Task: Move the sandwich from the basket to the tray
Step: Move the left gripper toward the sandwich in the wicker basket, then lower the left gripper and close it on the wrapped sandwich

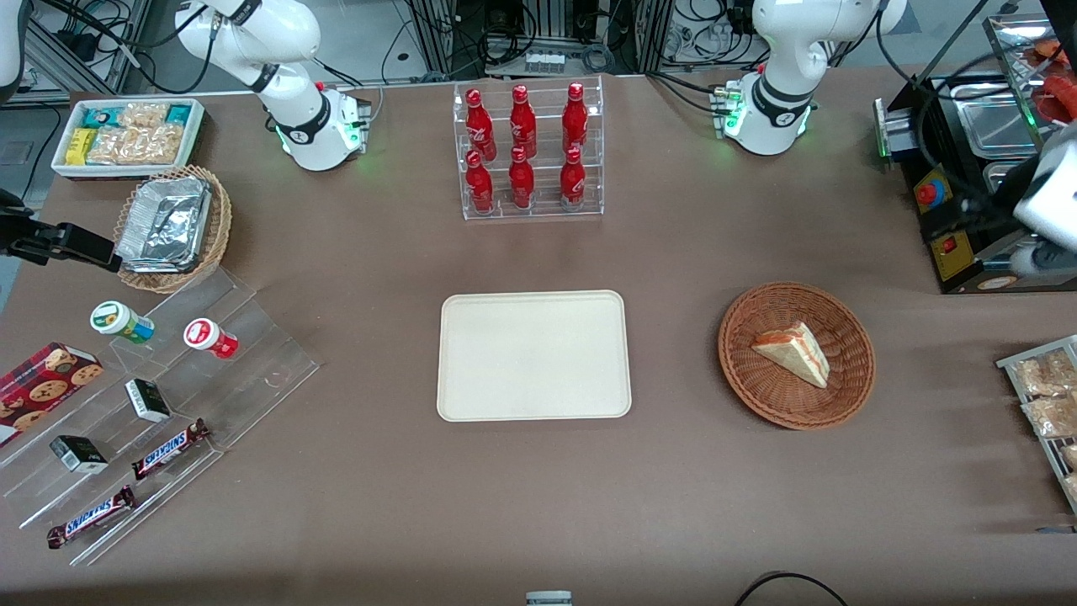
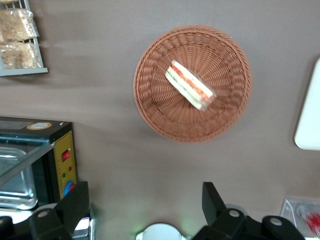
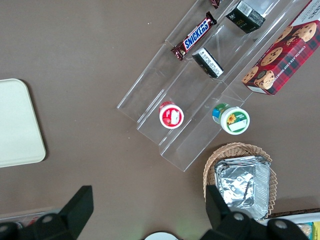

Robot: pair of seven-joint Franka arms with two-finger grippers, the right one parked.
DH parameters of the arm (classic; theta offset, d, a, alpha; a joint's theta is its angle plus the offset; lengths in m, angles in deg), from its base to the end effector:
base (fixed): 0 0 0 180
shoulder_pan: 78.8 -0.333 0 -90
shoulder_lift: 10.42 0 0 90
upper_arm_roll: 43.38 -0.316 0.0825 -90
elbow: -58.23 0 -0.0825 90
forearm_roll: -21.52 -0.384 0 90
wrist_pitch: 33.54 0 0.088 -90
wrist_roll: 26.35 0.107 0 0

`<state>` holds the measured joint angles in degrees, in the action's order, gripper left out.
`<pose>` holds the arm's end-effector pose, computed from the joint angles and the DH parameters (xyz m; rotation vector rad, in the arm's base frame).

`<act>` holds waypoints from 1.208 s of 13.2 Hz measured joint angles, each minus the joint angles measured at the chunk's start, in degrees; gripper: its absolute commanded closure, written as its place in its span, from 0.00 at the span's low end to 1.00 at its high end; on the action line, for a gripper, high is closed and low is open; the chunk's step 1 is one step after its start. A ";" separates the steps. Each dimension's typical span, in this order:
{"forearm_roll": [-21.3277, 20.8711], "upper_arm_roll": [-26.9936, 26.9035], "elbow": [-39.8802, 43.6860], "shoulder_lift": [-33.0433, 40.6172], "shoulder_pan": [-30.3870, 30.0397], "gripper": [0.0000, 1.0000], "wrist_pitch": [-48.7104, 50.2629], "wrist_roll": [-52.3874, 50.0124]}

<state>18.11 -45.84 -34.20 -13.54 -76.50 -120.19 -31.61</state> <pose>0.5601 0.0076 0.5699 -3.0606 -0.1433 0.2339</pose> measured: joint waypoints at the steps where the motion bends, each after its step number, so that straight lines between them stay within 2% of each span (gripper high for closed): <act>1: -0.02 -0.01 -2.68 -0.91 0.00 0.00 -3.95 -3.11; 4: 0.12 0.15 -13.43 -1.80 0.06 0.00 -17.50 -13.64; 10: 0.50 1.16 -32.27 -2.27 2.25 0.00 -45.46 -41.66; 13: 0.92 1.43 -35.18 -3.34 3.52 0.00 -49.90 -48.01; 16: 1.15 1.80 -35.95 -5.46 3.85 0.00 -53.57 -50.02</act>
<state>19.25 -44.04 -70.15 -19.01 -72.65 -173.76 -81.63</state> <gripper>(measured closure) 0.000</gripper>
